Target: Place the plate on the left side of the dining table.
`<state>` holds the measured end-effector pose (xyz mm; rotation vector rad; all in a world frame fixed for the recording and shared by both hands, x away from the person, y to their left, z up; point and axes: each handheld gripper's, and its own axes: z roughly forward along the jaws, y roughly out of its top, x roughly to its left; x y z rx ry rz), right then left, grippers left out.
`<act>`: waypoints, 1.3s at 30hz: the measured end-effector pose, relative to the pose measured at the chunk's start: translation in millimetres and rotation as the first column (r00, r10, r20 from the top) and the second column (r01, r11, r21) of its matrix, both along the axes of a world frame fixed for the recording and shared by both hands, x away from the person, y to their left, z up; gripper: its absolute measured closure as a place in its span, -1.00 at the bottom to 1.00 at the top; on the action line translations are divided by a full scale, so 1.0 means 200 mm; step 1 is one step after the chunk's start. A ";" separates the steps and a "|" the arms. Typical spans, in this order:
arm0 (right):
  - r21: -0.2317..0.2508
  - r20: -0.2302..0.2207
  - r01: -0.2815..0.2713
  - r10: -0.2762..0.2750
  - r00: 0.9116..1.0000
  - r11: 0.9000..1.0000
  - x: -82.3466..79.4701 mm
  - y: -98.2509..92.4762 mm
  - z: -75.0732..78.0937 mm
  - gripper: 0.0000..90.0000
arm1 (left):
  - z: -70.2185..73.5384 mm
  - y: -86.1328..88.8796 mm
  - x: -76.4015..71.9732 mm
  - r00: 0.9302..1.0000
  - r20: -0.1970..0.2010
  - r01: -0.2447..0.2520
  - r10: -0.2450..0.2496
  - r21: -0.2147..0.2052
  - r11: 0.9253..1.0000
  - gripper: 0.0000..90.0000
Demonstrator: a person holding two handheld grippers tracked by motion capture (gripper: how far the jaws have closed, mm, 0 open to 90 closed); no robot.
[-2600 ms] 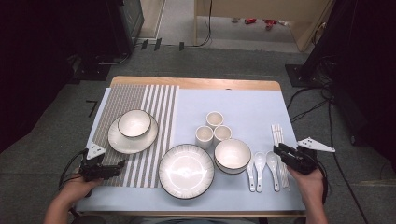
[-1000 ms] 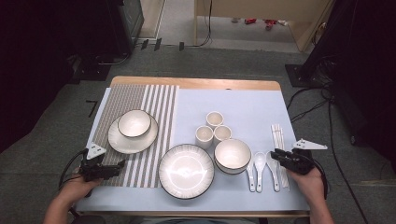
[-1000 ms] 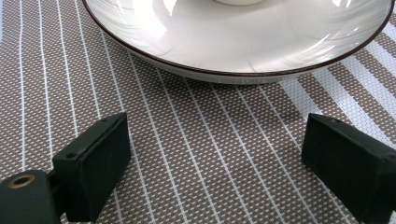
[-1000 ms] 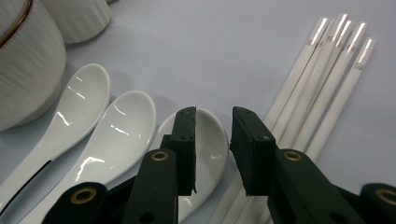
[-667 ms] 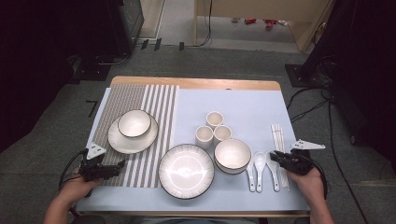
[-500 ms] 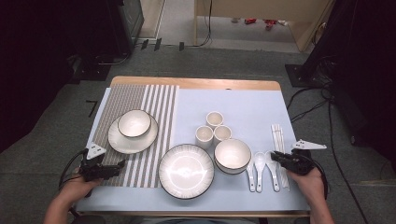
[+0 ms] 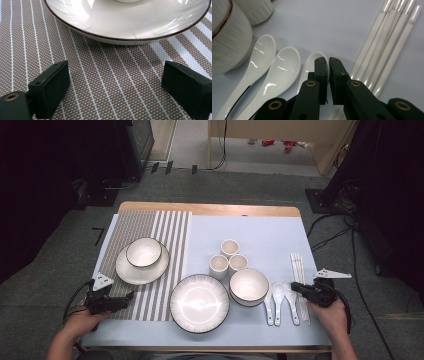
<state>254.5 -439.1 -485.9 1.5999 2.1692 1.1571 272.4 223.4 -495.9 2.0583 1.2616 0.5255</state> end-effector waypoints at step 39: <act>-0.058 0.068 0.041 -0.037 0.997 0.997 0.27 0.02 0.00 0.89 | 0.00 0.00 0.00 1.000 0.000 0.000 0.000 0.000 1.000 -0.82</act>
